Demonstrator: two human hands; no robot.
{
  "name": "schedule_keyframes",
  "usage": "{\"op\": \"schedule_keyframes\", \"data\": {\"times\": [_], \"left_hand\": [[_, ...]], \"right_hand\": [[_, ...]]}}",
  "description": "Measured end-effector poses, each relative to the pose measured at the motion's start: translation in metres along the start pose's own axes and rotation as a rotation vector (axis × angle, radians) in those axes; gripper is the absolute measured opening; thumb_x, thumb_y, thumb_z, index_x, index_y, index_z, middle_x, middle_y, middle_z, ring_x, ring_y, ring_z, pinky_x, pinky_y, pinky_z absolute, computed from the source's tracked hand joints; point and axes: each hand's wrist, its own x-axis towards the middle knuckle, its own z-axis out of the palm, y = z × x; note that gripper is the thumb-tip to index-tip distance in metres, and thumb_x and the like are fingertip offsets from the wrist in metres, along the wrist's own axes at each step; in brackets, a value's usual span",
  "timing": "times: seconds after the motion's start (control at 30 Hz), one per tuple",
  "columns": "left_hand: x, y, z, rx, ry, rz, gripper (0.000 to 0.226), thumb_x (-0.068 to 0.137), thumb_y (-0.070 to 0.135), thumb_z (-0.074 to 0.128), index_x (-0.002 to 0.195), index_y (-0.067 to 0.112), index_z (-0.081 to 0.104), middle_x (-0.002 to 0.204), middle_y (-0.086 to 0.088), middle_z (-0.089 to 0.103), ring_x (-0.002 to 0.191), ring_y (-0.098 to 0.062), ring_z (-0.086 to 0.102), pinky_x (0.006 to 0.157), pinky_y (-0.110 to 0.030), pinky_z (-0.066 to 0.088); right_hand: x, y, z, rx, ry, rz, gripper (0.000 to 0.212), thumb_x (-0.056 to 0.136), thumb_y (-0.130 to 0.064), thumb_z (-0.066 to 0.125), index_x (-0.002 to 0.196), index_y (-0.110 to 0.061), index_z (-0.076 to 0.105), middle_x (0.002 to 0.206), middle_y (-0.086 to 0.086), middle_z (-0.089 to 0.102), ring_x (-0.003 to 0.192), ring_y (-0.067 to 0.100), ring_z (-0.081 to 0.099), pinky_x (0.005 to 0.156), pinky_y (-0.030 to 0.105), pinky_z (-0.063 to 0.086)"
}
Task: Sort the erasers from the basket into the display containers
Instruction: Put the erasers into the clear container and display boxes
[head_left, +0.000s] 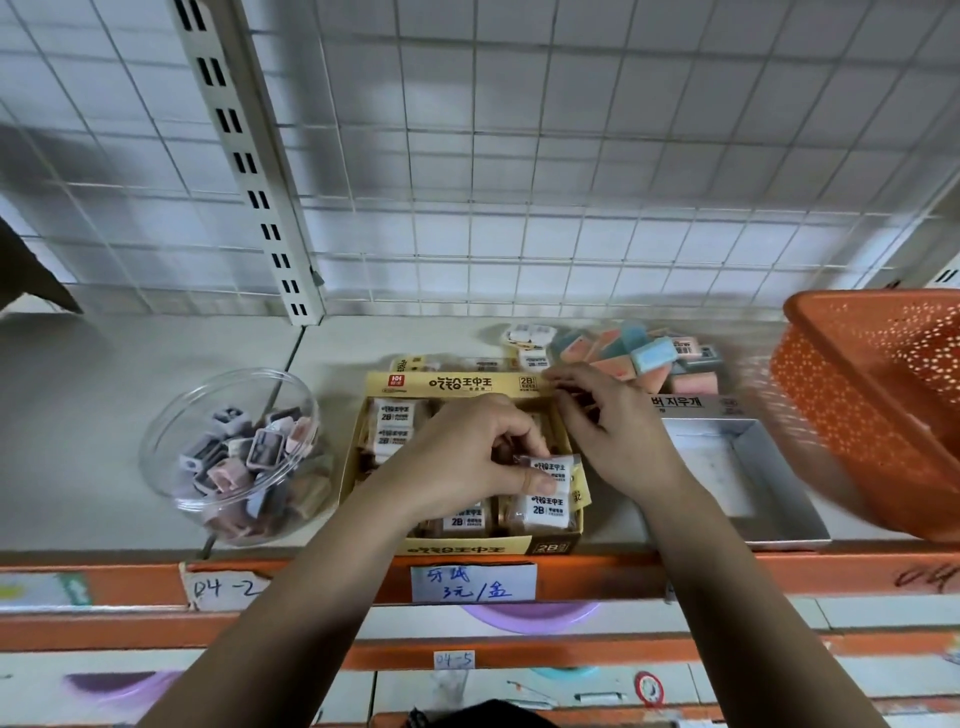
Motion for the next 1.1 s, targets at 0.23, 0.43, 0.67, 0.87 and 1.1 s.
{"op": "schedule_keyframes", "data": {"times": [0.23, 0.43, 0.67, 0.87, 1.1], "left_hand": [[-0.001, 0.003, 0.001, 0.028, 0.001, 0.001, 0.022, 0.069, 0.038, 0.084, 0.08, 0.031, 0.066, 0.084, 0.014, 0.062, 0.078, -0.004, 0.058, 0.078, -0.039, 0.053], [-0.007, 0.005, -0.001, 0.188, 0.028, 0.068, 0.024, 0.076, 0.049, 0.075, 0.09, 0.031, 0.068, 0.091, 0.017, 0.059, 0.083, 0.001, 0.056, 0.078, -0.035, 0.052], [-0.013, 0.0, -0.016, 0.185, 0.136, 0.13, 0.027, 0.086, 0.043, 0.066, 0.109, 0.028, 0.068, 0.098, 0.016, 0.066, 0.088, 0.004, 0.06, 0.078, -0.022, 0.049], [-0.025, 0.0, -0.05, 0.147, 0.309, 0.084, 0.017, 0.086, 0.034, 0.069, 0.103, 0.028, 0.071, 0.093, 0.018, 0.067, 0.089, 0.005, 0.06, 0.069, -0.007, 0.042], [-0.018, -0.01, -0.125, 0.249, 0.374, 0.013, 0.011, 0.086, 0.028, 0.071, 0.097, 0.027, 0.07, 0.088, 0.017, 0.067, 0.083, 0.006, 0.061, 0.065, -0.002, 0.04]], "right_hand": [[-0.001, 0.0, 0.0, 0.004, -0.01, 0.008, 0.025, 0.093, -0.01, 0.058, 0.116, -0.016, 0.066, 0.105, -0.005, 0.07, 0.089, 0.012, 0.066, 0.076, 0.028, 0.053], [0.004, -0.006, -0.005, -0.053, -0.021, -0.023, 0.027, 0.089, -0.004, 0.062, 0.114, -0.012, 0.067, 0.107, 0.003, 0.067, 0.087, 0.014, 0.063, 0.078, 0.028, 0.051], [0.072, -0.011, -0.015, -0.194, -0.184, 0.005, 0.02, 0.094, -0.018, 0.059, 0.109, -0.013, 0.071, 0.108, 0.002, 0.069, 0.097, 0.017, 0.063, 0.084, 0.026, 0.045], [0.129, 0.017, 0.016, -0.482, -0.474, 0.106, 0.037, 0.096, -0.028, 0.053, 0.128, -0.012, 0.06, 0.134, 0.006, 0.058, 0.124, 0.023, 0.05, 0.103, 0.035, 0.038], [0.138, 0.016, 0.025, -0.478, -0.507, 0.169, 0.039, 0.094, -0.024, 0.059, 0.131, -0.012, 0.057, 0.135, 0.008, 0.057, 0.124, 0.025, 0.051, 0.102, 0.036, 0.041]]}}
